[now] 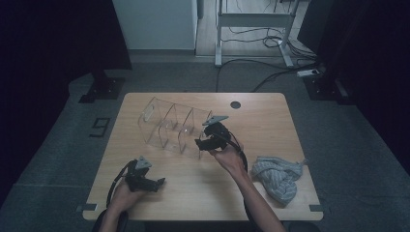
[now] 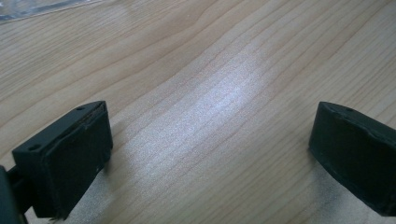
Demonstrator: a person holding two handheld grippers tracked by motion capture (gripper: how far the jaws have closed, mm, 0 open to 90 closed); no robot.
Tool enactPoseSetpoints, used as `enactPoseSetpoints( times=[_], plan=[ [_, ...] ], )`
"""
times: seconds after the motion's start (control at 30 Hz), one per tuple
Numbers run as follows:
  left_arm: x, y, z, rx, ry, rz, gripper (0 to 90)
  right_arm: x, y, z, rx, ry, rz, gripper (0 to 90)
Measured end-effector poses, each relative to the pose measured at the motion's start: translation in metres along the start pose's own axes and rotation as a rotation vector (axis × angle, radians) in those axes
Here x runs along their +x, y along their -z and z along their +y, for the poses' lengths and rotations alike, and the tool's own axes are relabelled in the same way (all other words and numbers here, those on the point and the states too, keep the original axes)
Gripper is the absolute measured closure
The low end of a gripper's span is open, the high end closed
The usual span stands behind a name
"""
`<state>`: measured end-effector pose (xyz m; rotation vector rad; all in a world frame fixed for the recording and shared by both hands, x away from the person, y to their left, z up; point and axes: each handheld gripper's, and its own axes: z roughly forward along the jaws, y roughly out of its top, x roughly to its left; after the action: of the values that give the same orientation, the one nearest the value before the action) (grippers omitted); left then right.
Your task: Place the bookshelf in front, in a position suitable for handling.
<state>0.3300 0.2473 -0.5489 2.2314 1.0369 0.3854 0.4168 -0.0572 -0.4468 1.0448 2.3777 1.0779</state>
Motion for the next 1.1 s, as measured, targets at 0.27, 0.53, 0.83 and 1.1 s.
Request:
enactPoseSetpoints(
  times=[0.27,0.53,0.83,1.1],
  plan=[
    [0.000,0.000,0.000,-0.001,0.001,0.000,0.0,-0.016,0.008,-0.004,0.022,-0.032,0.002,44.3],
    [0.000,0.000,0.000,0.000,-0.001,0.001,0.0,-0.031,0.015,-0.008,0.035,-0.065,-0.032,49.5],
    [0.000,0.000,0.000,-0.001,-0.001,0.000,0.0,-0.044,0.023,-0.013,0.039,-0.100,-0.048,67.9],
    [0.000,0.000,0.000,0.000,-0.002,-0.002,0.0,-0.054,0.029,-0.017,0.046,-0.114,-0.070,78.8]
  ],
)
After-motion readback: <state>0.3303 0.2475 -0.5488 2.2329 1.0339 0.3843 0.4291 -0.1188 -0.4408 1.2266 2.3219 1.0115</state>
